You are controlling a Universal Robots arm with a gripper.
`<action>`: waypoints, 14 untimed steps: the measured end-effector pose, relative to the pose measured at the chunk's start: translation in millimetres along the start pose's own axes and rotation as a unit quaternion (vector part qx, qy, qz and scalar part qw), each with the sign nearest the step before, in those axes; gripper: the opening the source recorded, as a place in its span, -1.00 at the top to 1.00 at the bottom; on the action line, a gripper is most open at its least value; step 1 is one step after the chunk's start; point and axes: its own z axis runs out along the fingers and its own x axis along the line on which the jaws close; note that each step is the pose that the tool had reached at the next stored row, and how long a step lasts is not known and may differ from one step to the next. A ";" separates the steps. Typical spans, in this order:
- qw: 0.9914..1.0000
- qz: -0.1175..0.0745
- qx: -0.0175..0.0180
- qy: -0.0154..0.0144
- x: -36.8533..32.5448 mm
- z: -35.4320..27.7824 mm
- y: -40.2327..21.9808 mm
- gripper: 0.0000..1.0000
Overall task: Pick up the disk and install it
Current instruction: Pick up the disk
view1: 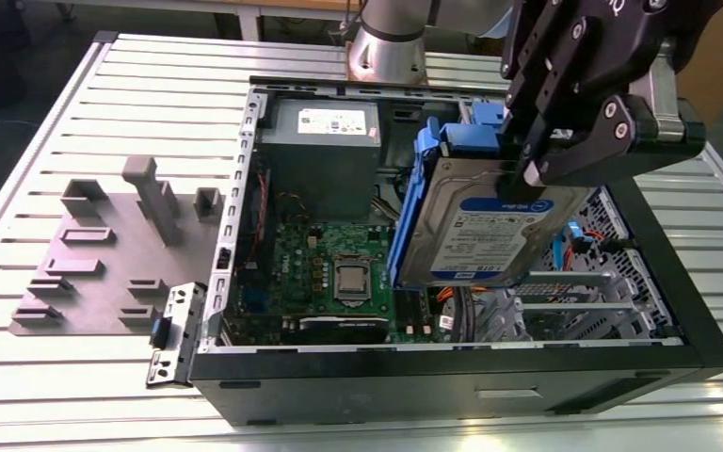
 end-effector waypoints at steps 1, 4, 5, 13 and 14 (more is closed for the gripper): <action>1.000 0.000 0.000 0.000 0.0 0.0 0.0 0.30; 1.000 0.000 0.000 0.000 0.1 0.0 0.0 0.30; 1.000 0.000 0.000 0.000 0.1 0.0 0.0 0.30; 1.000 0.000 0.000 0.000 0.3 4.7 -1.0 0.30; 1.000 0.000 0.000 0.000 0.2 5.1 -1.6 0.30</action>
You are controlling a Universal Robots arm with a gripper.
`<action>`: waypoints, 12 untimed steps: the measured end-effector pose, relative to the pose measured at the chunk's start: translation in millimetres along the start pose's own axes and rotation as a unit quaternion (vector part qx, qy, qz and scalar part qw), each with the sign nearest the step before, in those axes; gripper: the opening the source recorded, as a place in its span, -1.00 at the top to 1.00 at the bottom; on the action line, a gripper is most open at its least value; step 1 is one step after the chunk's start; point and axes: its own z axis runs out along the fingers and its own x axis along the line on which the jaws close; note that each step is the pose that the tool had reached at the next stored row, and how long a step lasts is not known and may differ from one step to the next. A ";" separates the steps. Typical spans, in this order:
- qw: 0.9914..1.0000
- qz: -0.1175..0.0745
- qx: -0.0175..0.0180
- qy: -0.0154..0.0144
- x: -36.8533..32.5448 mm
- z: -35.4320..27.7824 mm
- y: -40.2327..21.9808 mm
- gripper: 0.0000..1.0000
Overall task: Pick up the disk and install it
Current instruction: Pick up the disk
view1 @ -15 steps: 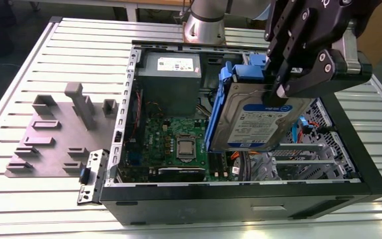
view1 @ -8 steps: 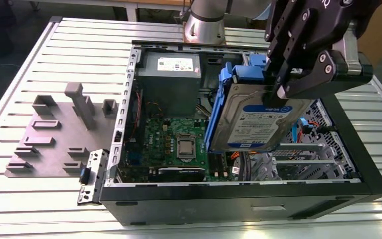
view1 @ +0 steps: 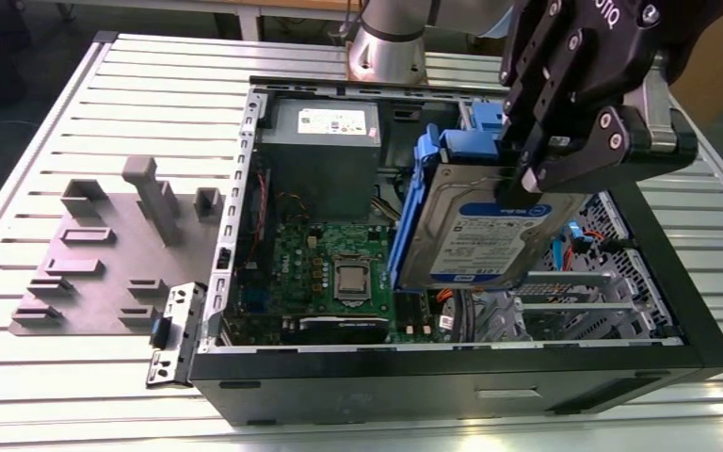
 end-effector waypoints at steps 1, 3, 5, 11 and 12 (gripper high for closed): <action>1.000 0.000 0.000 0.000 0.0 0.3 -0.9 0.30; 1.000 0.000 -0.002 0.000 0.0 0.8 -4.0 0.30; 1.000 0.000 -0.004 0.000 -0.1 1.0 -7.8 0.30; 1.000 0.000 -0.009 0.000 -0.3 1.4 -18.2 0.30; 1.000 0.000 -0.009 0.000 -0.3 1.4 -18.1 0.30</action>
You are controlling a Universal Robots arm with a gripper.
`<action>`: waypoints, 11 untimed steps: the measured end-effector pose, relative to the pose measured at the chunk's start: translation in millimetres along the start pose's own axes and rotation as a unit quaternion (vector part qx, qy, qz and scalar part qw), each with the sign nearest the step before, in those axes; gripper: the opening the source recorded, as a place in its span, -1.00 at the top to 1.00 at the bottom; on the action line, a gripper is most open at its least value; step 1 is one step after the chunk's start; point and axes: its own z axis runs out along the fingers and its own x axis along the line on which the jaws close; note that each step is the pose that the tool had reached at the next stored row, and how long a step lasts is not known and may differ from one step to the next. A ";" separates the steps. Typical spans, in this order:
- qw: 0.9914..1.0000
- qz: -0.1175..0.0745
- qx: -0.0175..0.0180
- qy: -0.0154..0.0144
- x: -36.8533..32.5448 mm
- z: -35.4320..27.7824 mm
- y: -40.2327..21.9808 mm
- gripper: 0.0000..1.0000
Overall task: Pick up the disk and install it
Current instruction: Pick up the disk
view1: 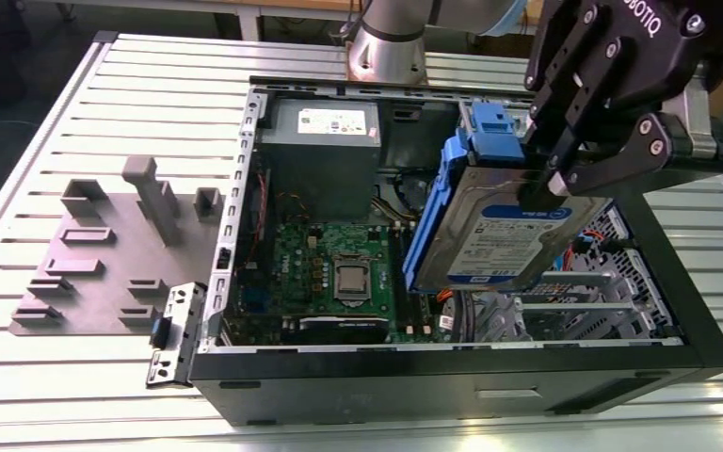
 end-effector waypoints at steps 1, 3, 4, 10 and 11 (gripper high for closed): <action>1.000 0.000 0.000 0.000 0.0 0.0 0.0 0.30; 1.000 0.000 0.000 0.000 0.0 0.0 0.0 0.30; 1.000 0.000 0.000 0.000 0.0 0.0 -0.5 0.30; 1.000 0.000 0.000 0.000 -0.2 -0.2 -8.8 0.30; 1.000 0.000 0.000 0.000 -0.2 -0.2 -10.8 0.30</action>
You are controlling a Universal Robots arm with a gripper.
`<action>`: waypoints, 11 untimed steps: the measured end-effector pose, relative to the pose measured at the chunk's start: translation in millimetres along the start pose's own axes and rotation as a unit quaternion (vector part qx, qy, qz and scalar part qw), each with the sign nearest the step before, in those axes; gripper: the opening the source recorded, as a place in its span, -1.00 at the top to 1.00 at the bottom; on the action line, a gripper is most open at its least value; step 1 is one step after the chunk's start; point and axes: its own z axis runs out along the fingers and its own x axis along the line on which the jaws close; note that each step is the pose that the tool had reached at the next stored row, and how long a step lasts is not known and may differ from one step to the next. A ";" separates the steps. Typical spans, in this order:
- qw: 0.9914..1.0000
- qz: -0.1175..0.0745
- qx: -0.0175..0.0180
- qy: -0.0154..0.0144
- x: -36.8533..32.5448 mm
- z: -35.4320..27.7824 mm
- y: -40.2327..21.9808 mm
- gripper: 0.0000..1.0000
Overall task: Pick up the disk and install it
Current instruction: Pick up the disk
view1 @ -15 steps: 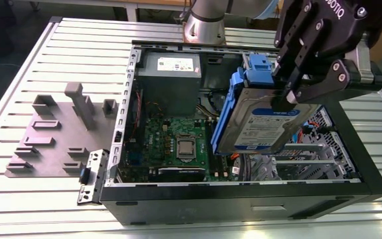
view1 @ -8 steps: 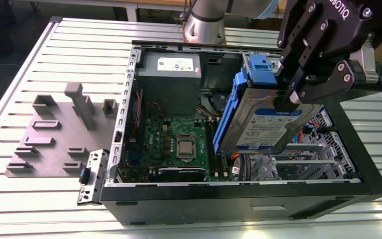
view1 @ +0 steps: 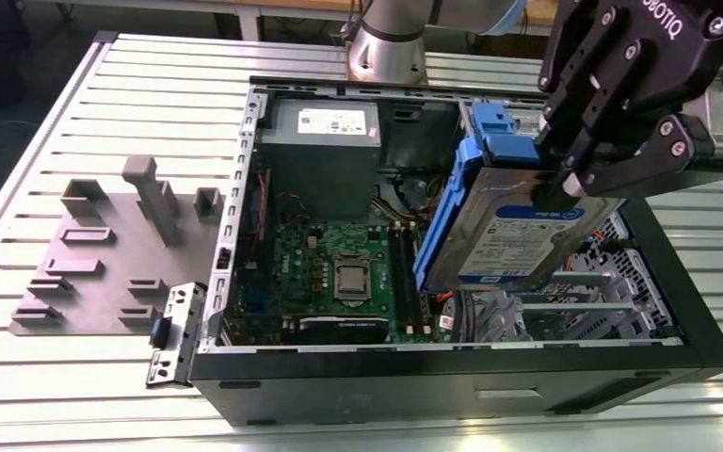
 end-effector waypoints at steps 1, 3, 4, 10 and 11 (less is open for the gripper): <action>1.000 0.000 0.000 0.000 -0.1 -0.1 -2.4 0.30; 1.000 0.000 0.000 0.000 -0.1 -0.3 -7.1 0.30; 1.000 0.000 0.000 0.000 -0.2 -0.4 -9.4 0.30; 1.000 0.000 0.000 0.000 -0.5 -0.8 -25.0 0.30; 1.000 0.000 0.000 0.000 -0.5 -0.9 -27.4 0.30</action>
